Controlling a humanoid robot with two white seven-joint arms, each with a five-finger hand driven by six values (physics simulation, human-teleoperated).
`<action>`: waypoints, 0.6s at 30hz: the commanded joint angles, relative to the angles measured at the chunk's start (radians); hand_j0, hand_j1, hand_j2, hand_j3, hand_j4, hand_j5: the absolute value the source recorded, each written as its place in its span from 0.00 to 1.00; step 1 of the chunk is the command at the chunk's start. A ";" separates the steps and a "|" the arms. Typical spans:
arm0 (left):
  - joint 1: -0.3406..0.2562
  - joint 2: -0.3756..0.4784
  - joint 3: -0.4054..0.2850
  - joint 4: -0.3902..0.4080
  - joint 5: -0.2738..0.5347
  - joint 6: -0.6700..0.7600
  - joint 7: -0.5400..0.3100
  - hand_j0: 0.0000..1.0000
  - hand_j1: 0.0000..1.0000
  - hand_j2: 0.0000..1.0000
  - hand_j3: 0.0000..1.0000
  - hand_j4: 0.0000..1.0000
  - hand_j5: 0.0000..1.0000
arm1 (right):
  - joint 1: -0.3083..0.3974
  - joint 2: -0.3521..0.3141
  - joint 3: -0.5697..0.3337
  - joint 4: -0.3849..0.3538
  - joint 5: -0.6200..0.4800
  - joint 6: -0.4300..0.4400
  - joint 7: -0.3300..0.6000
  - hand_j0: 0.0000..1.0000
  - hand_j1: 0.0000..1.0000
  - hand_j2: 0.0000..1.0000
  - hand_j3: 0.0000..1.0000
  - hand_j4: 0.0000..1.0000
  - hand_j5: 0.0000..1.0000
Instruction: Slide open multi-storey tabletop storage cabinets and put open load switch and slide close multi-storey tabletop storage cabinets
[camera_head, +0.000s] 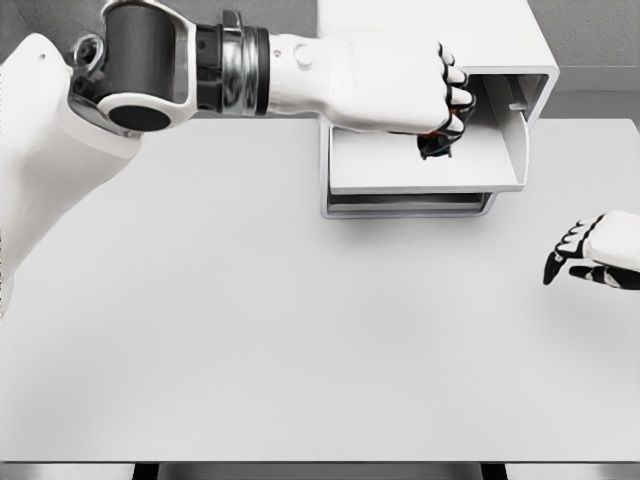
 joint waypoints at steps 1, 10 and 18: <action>0.002 -0.020 -0.011 0.004 -0.051 0.003 0.001 0.36 0.36 0.36 0.36 0.36 0.36 | 0.000 0.001 0.015 -0.001 -0.006 0.003 0.000 0.49 0.49 0.49 0.49 0.49 0.49; 0.003 -0.068 -0.061 0.119 -0.174 0.003 0.001 0.37 0.37 0.37 0.37 0.37 0.37 | -0.015 0.005 0.049 -0.003 -0.002 0.003 0.000 0.49 0.49 0.49 0.49 0.49 0.49; 0.009 -0.075 -0.075 0.118 -0.211 0.003 0.001 0.37 0.37 0.37 0.37 0.37 0.37 | -0.032 0.007 0.078 -0.003 -0.002 0.003 0.000 0.49 0.49 0.49 0.49 0.49 0.49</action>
